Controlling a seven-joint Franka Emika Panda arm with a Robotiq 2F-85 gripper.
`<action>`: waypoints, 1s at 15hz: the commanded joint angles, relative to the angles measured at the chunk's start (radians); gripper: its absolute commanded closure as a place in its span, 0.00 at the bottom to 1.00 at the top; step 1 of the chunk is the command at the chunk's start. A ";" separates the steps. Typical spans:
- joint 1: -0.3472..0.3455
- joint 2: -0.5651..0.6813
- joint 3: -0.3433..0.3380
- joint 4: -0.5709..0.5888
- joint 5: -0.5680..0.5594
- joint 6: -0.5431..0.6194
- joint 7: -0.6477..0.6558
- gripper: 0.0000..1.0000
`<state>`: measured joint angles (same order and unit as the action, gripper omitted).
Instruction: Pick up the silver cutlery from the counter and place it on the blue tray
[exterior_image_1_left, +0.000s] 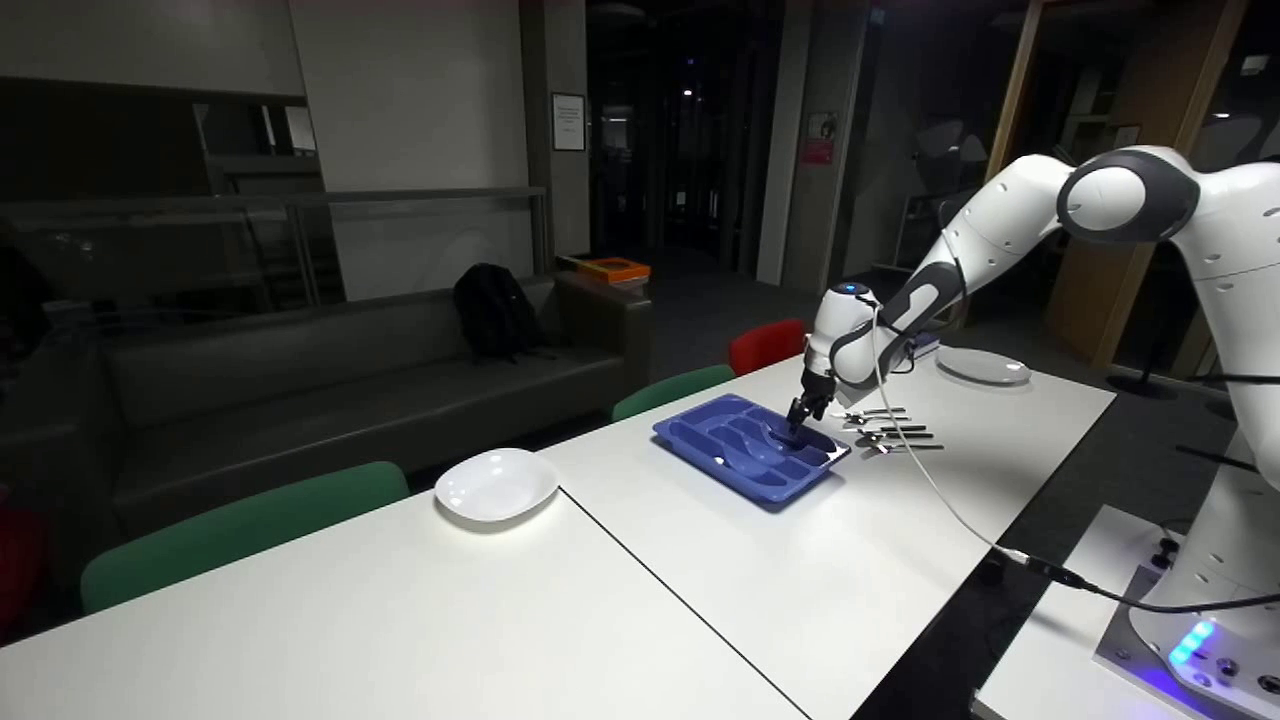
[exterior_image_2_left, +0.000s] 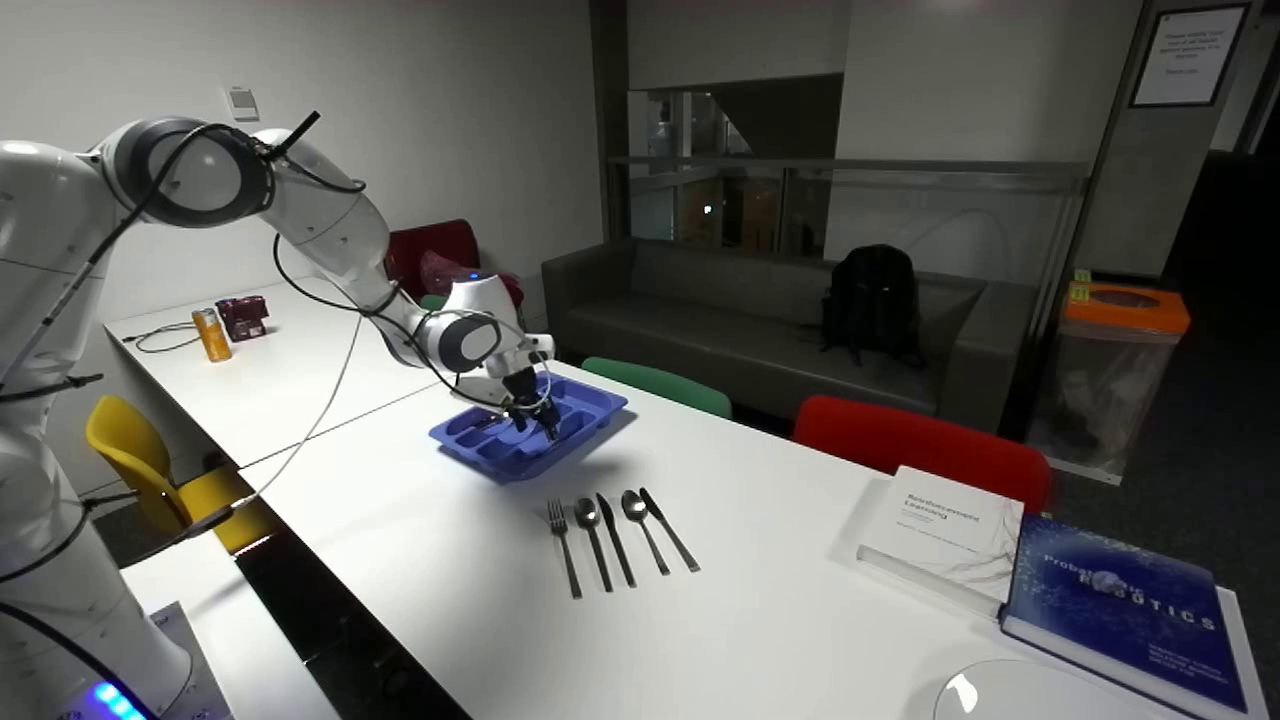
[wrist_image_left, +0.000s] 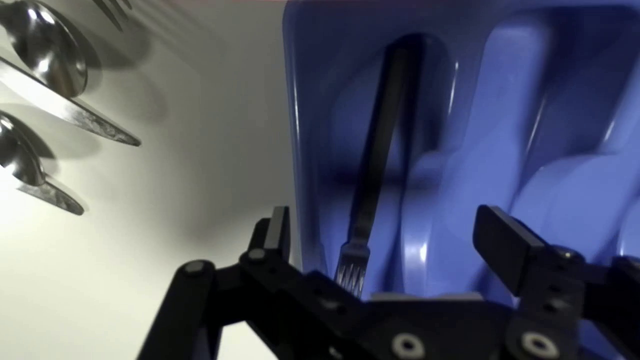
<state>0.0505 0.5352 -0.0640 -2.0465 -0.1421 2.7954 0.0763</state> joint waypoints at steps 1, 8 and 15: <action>0.007 -0.059 -0.018 -0.003 -0.006 -0.002 -0.010 0.00; -0.109 -0.133 0.109 -0.042 0.036 -0.074 -0.310 0.00; -0.194 -0.203 0.145 -0.106 0.029 -0.195 -0.607 0.00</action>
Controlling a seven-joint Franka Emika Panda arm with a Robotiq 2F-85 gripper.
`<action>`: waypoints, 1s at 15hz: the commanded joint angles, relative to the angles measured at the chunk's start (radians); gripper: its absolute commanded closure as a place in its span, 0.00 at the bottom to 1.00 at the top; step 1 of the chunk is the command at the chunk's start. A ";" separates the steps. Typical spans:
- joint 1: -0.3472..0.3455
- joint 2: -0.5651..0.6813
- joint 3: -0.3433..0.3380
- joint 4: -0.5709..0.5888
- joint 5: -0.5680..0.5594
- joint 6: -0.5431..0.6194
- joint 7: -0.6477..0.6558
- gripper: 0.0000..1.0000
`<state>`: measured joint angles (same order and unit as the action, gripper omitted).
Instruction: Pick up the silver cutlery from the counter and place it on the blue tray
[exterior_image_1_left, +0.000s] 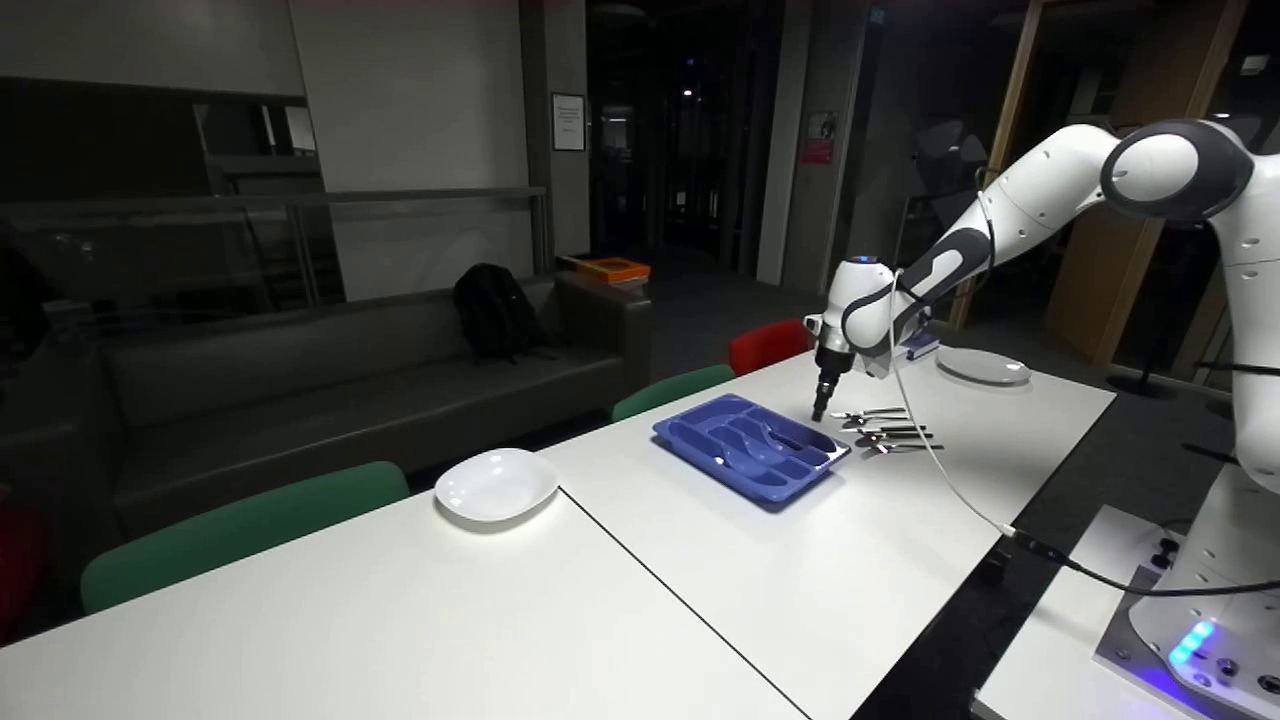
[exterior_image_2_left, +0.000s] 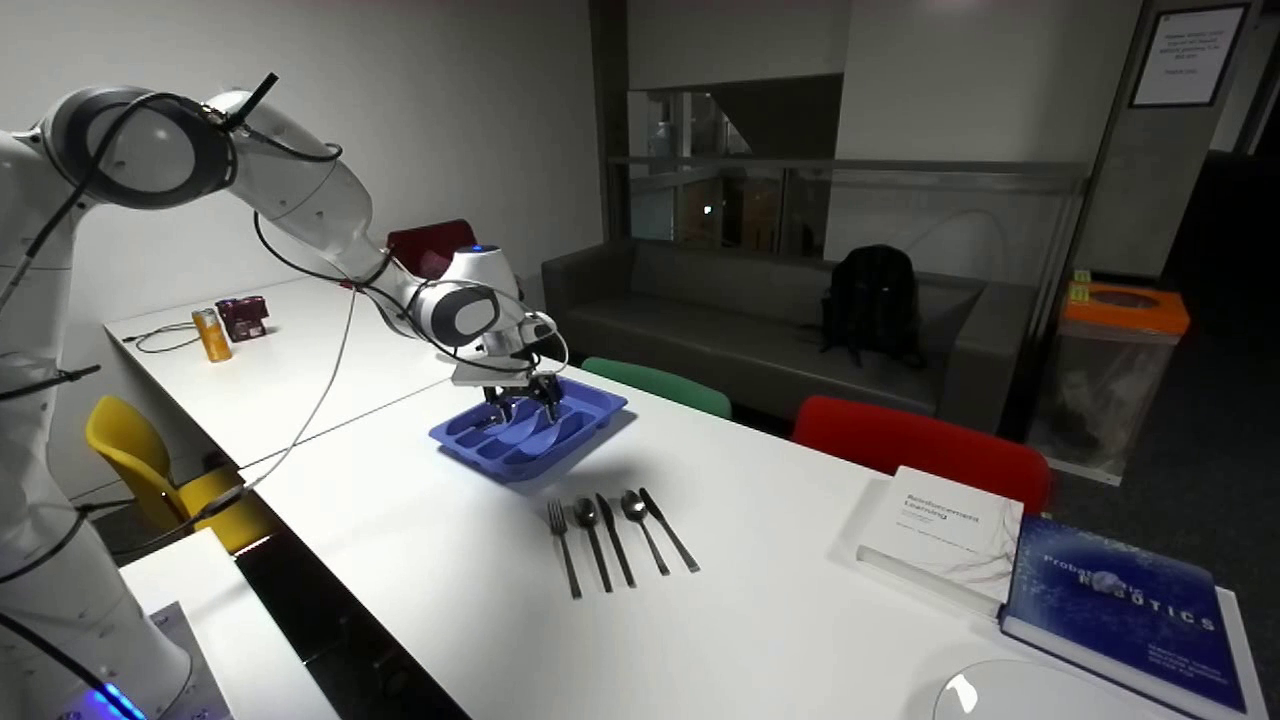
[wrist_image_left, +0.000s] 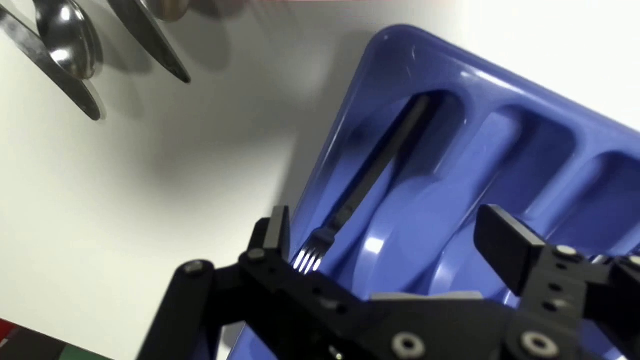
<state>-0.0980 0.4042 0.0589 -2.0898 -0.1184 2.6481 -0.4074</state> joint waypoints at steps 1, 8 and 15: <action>-0.065 -0.079 0.032 -0.073 0.013 -0.055 -0.194 0.00; -0.118 -0.131 0.000 -0.148 0.012 -0.102 -0.508 0.00; -0.148 -0.168 -0.037 -0.224 0.040 -0.091 -0.690 0.00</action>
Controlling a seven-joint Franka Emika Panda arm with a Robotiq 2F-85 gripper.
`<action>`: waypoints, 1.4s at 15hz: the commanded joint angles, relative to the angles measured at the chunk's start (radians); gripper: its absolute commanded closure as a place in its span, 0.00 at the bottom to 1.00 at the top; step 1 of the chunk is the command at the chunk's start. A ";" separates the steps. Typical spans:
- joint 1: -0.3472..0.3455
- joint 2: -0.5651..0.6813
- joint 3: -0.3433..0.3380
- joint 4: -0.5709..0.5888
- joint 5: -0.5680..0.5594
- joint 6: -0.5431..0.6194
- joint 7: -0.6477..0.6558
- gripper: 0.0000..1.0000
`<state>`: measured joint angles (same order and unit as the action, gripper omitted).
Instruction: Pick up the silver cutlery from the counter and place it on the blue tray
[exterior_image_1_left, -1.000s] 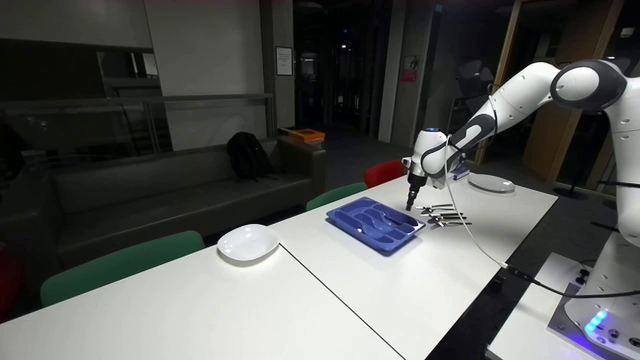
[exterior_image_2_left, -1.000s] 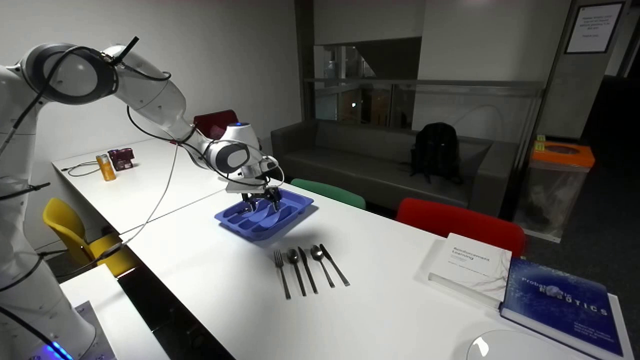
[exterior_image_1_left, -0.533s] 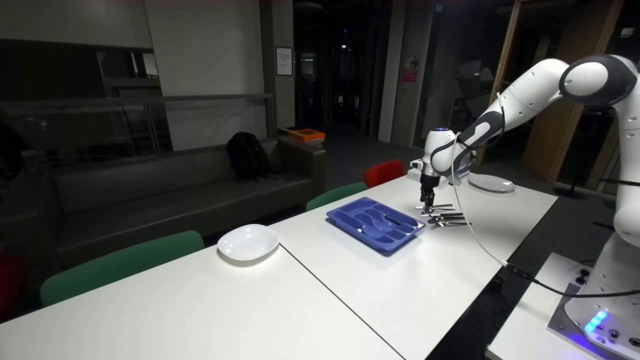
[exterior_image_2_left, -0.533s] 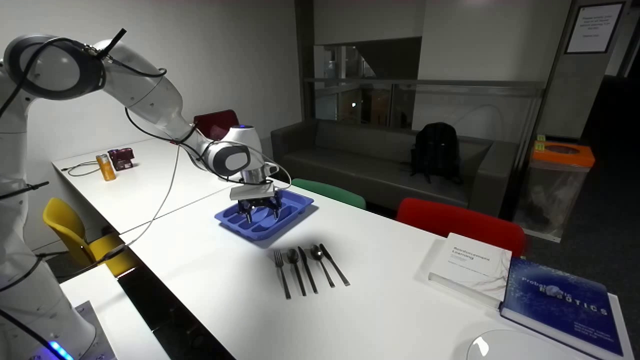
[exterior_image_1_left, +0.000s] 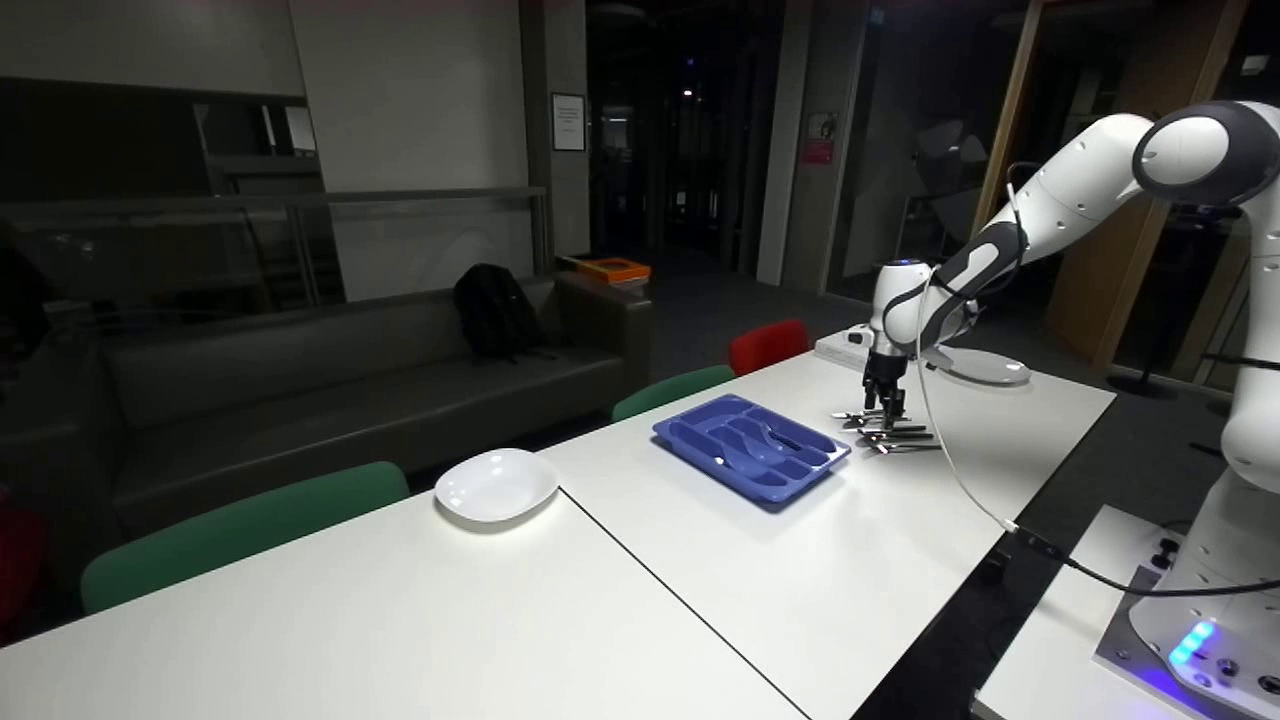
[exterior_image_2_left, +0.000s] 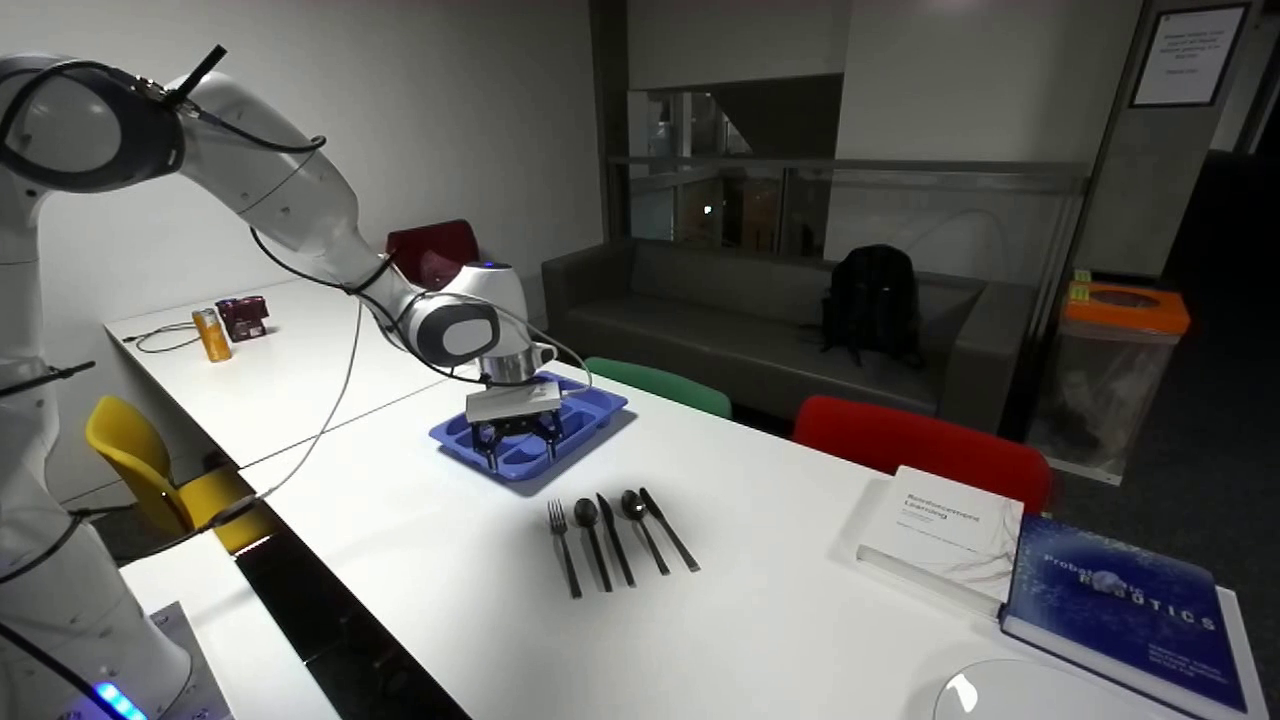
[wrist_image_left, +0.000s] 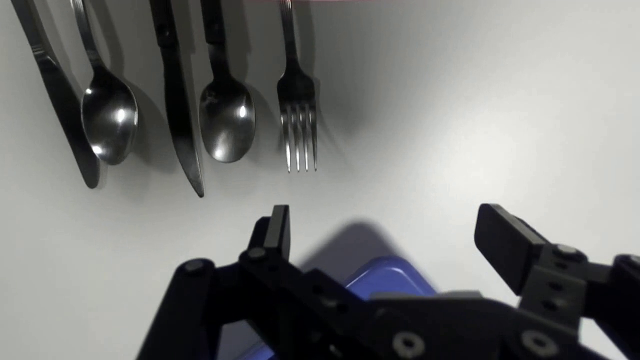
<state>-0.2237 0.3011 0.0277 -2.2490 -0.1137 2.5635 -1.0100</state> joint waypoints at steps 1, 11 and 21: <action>-0.026 -0.068 -0.011 -0.075 0.042 -0.003 -0.107 0.00; -0.003 -0.033 -0.047 -0.064 0.057 -0.002 -0.103 0.00; -0.003 -0.033 -0.047 -0.065 0.057 -0.001 -0.103 0.00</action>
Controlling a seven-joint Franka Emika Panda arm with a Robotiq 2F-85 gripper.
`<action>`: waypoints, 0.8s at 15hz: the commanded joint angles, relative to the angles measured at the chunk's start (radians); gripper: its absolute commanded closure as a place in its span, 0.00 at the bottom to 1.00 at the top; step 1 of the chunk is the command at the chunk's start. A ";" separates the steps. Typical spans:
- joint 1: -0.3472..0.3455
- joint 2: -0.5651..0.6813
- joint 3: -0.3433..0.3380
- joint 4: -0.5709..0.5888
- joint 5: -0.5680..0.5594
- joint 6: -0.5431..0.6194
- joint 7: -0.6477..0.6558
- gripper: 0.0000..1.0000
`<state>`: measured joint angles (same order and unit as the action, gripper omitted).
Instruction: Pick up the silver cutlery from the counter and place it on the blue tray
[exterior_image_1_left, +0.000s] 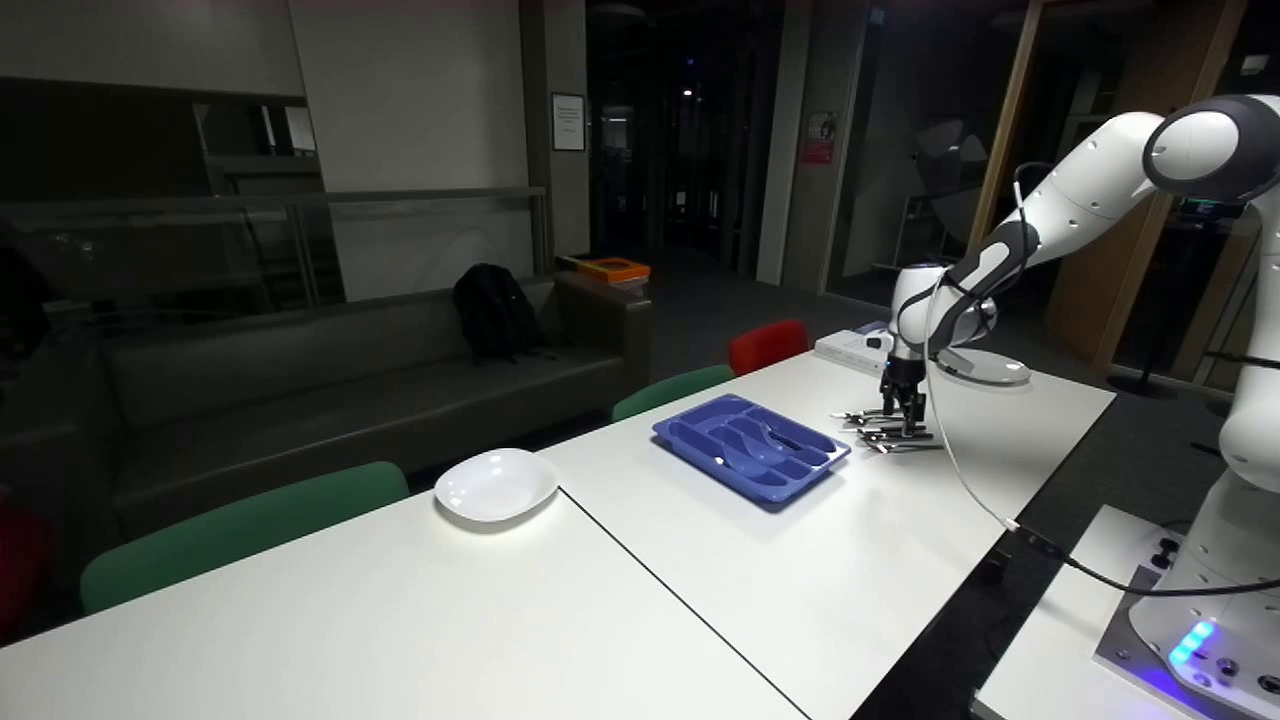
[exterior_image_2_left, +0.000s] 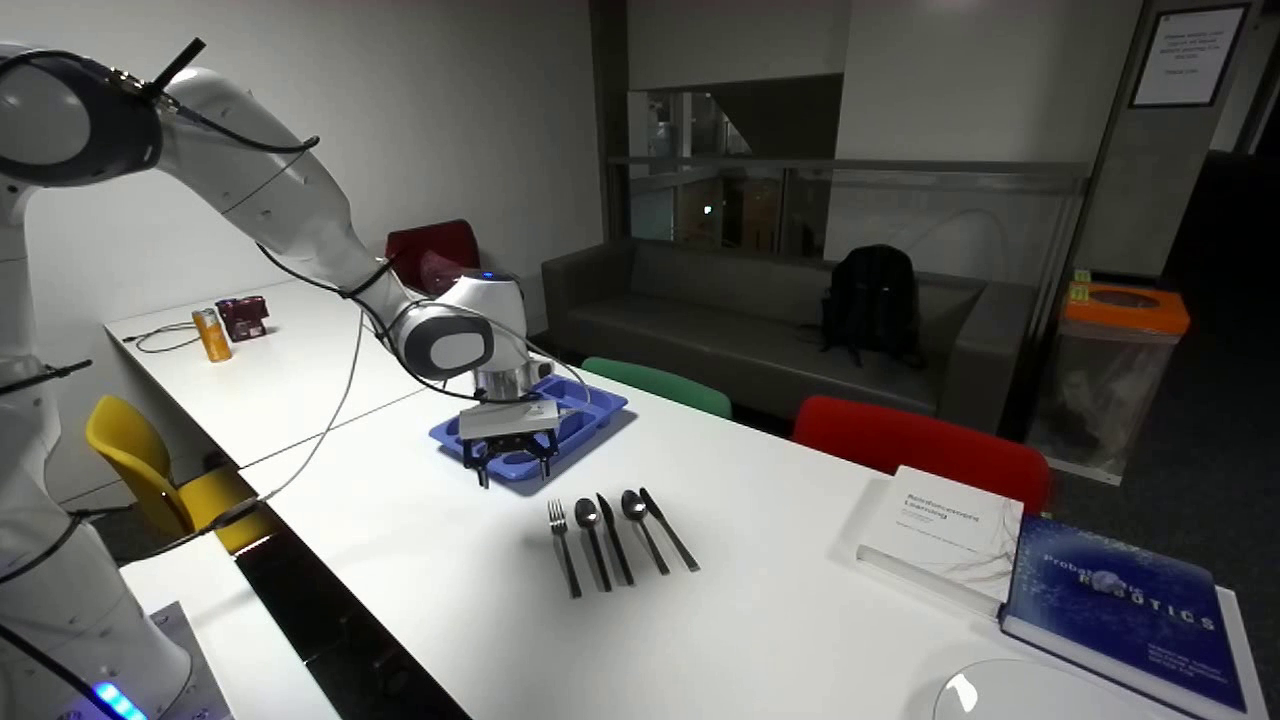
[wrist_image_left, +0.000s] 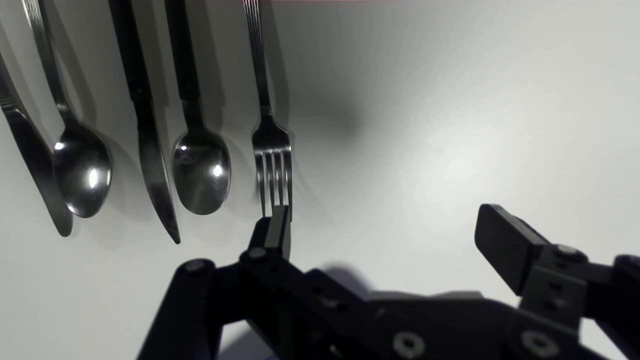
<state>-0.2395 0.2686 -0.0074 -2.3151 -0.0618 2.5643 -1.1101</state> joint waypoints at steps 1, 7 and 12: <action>0.012 -0.001 -0.012 0.001 0.005 -0.002 -0.003 0.00; 0.012 -0.001 -0.012 0.001 0.005 -0.002 -0.003 0.00; 0.014 0.012 -0.015 0.005 -0.003 -0.004 -0.002 0.00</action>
<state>-0.2333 0.2798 -0.0075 -2.3149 -0.0623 2.5643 -1.1093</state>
